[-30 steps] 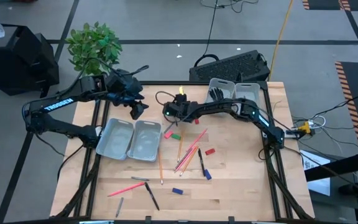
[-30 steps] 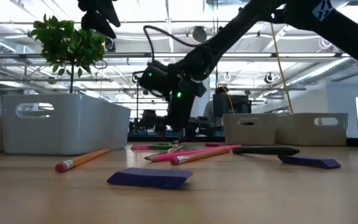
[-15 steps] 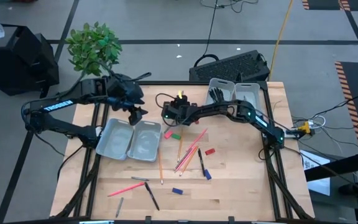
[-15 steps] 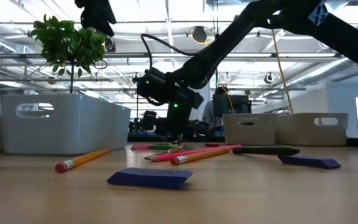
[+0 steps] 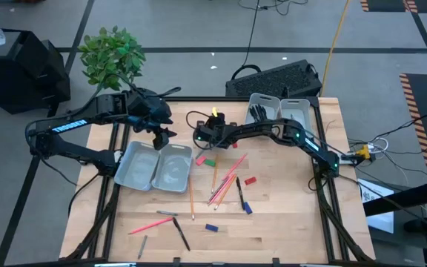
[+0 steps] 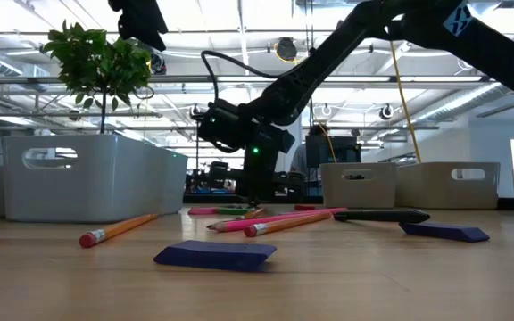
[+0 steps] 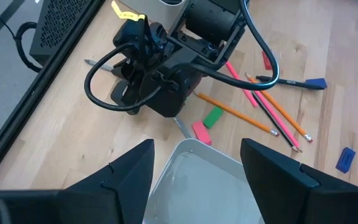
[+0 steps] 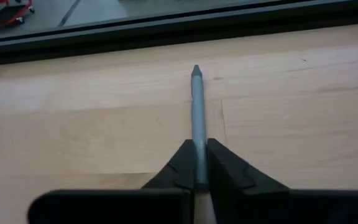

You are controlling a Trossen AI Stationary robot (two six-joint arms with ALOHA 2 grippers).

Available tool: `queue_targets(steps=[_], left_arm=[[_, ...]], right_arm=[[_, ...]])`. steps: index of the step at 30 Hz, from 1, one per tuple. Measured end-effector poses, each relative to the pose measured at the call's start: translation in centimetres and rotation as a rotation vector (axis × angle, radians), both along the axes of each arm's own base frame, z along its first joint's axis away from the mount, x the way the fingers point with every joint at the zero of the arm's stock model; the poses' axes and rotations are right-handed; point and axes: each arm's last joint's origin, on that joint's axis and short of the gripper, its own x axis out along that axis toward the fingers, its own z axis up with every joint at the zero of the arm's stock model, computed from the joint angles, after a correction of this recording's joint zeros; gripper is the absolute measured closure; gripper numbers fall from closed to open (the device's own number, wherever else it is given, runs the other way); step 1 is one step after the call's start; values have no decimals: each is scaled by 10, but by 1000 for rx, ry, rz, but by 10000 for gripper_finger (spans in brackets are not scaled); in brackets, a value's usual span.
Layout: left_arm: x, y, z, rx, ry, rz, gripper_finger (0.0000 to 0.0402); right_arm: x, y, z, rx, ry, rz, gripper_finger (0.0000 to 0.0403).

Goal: Sort crayons/erasers/pens/pencils in bins
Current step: Put the gray crayon into the top right gray bin

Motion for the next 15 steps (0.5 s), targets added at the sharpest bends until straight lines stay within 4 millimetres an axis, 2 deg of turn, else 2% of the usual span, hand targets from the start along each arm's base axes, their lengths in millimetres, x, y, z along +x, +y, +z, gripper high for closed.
queue_targets(steps=[3, 7, 10, 15], left_arm=[[0, 0, 0, 1, 0, -1, 158], [0, 0, 0, 1, 1, -2, 158], [0, 0, 0, 1, 1, -2, 158], [0, 0, 0, -9, -2, 10, 158]], right_arm=[[1, 4, 0, 1, -1, 8, 386], [-2, 16, 10, 72, 4, 23, 367], [-5, 37, 22, 98, 41, 45, 366], [-9, 73, 43, 241, 75, 138, 375]])
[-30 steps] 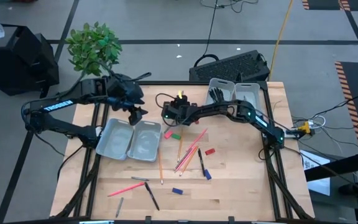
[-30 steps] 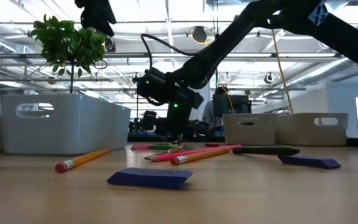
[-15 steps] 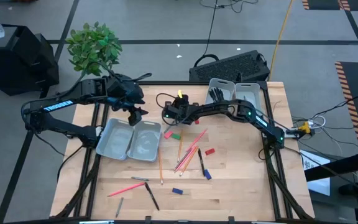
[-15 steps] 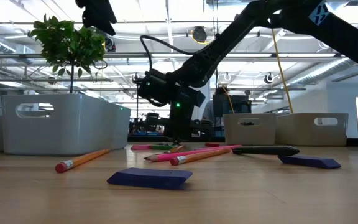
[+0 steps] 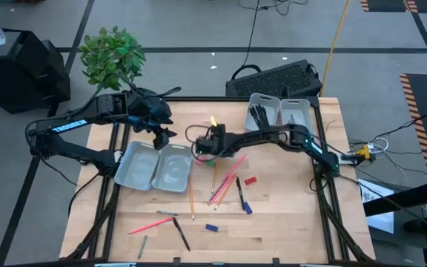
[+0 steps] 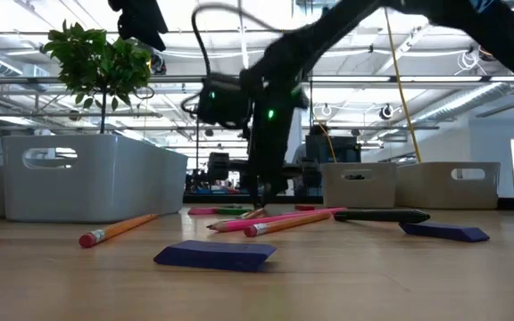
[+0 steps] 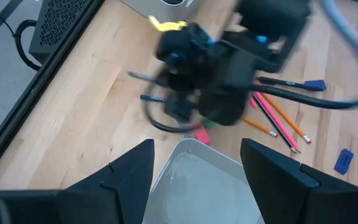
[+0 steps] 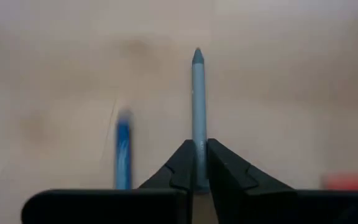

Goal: Sort crayons/erasers/pens/pencils in bins
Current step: Put the gray crayon into the top right gray bin

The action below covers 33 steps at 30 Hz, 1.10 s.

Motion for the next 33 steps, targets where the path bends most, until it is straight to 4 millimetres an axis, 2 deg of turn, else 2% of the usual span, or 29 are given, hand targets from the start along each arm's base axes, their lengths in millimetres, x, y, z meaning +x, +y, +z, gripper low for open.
queue_targets(steps=[6, 15, 21, 27, 30, 33], left_arm=[[0, -1, 0, -33, -9, -20, 158], [5, -6, 3, -120, -70, -29, 158], [7, -13, 4, -157, -81, -23, 158], [12, -26, 8, -211, -141, -23, 158], [17, -35, 13, -223, -199, -55, 158], [22, -44, 18, -205, -266, -96, 158]], right_arm=[[-14, 38, 21, 102, 90, 60, 370], [-58, 87, 52, 226, 398, 69, 365], [-86, 114, 99, 284, 446, 119, 365], [-130, 132, 161, 264, 384, 105, 365], [-154, 130, 186, 238, 274, 124, 370], [-184, 117, 204, 233, 196, 85, 378]])
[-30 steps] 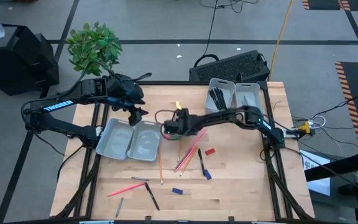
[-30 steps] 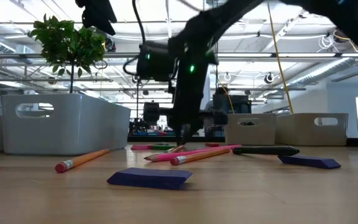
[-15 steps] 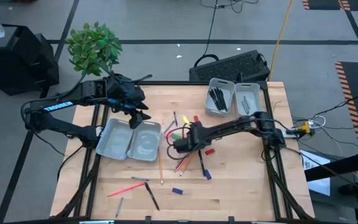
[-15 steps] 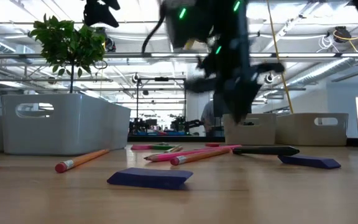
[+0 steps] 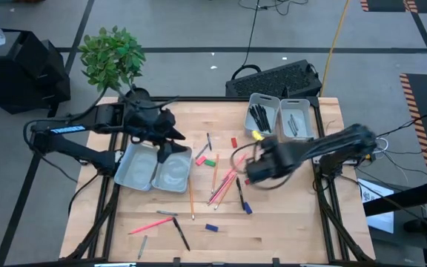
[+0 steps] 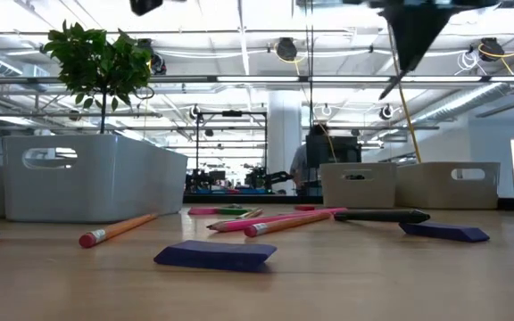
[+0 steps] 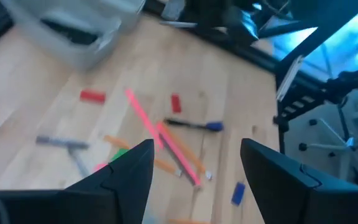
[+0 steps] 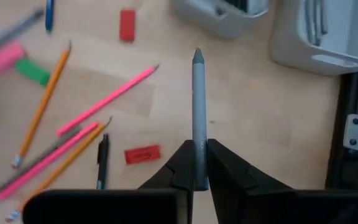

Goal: Sort crayons/erasers/pens/pencils in bins
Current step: Put the gray crayon into the top right gray bin

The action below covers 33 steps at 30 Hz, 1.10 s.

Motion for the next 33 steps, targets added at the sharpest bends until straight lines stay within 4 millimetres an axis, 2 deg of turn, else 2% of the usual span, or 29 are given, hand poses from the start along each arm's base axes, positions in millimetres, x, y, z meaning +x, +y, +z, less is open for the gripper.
queue_targets(steps=[5, 8, 12, 18, 22, 27, 33], left_arm=[[6, -6, 9, 60, -114, -33, 158], [7, -5, 12, 75, -150, -95, 158], [13, 0, 10, 76, -189, -284, 158], [25, 30, -3, 262, -132, -218, 158], [37, 58, -15, 300, -100, -157, 158], [51, 88, -30, 333, -56, -71, 158], [61, 109, -47, 305, -11, -14, 158]], right_arm=[[-48, -37, 1, -77, -64, -152, 382], [-73, -64, -13, -11, -19, -221, 382], [-94, -98, -38, 33, -33, -254, 382], [-112, -151, -74, 29, -51, -287, 382], [-120, -176, -100, 75, -69, -294, 382], [-132, -189, -124, 116, -72, -313, 382], [-132, -198, -136, 100, -117, -304, 376]])
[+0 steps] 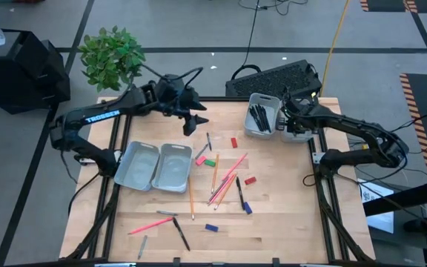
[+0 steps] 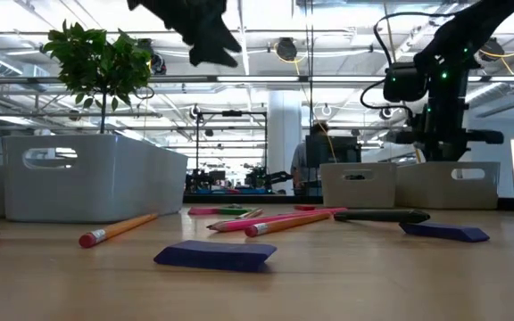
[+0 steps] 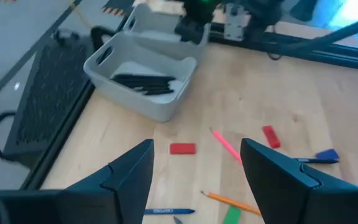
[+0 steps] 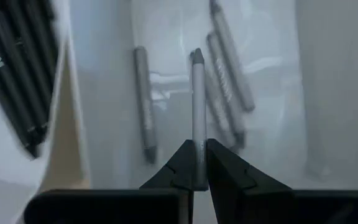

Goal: Sort crayons/erasers/pens/pencils in bins
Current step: Put the gray crayon into the top right gray bin, then put the blue crayon into the top right gray bin

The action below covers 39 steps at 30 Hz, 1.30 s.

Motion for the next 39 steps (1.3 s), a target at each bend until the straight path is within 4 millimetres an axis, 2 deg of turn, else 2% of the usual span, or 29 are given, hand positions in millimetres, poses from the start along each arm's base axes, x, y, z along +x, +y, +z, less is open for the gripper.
queue_targets(steps=[6, 11, 14, 17, 22, 25, 27, 30, 33, 35, 39], left_arm=[[9, 14, -16, -118, 32, 96, 158], [16, 7, -24, -119, 79, 133, 158], [16, 1, -27, -130, 120, 223, 158], [10, -7, -24, -204, 139, 260, 158], [3, -27, -7, -229, 84, 202, 158], [-3, -32, 2, -217, 55, 209, 158], [-10, -34, 5, -202, 69, 236, 158], [-22, -38, 9, -183, 110, 232, 158], [-31, -43, 8, -148, 131, 198, 158], [-34, -44, 0, -140, 129, 190, 158], [-32, -45, -33, -211, 159, 264, 158]], right_arm=[[-1, -4, -2, -10, 21, 85, 336], [3, -7, 1, -62, 6, 161, 304], [8, -4, 10, -120, -23, 228, 292], [19, 5, 31, -154, -25, 346, 291], [51, 26, 84, -269, -4, 548, 297], [69, 41, 113, -357, -63, 632, 297], [81, 49, 126, -390, -117, 668, 297], [101, 59, 131, -398, -165, 712, 297], [138, 65, 135, -404, -259, 777, 297], [164, 71, 131, -382, -246, 823, 297], [207, 86, 121, -369, -208, 862, 297]])
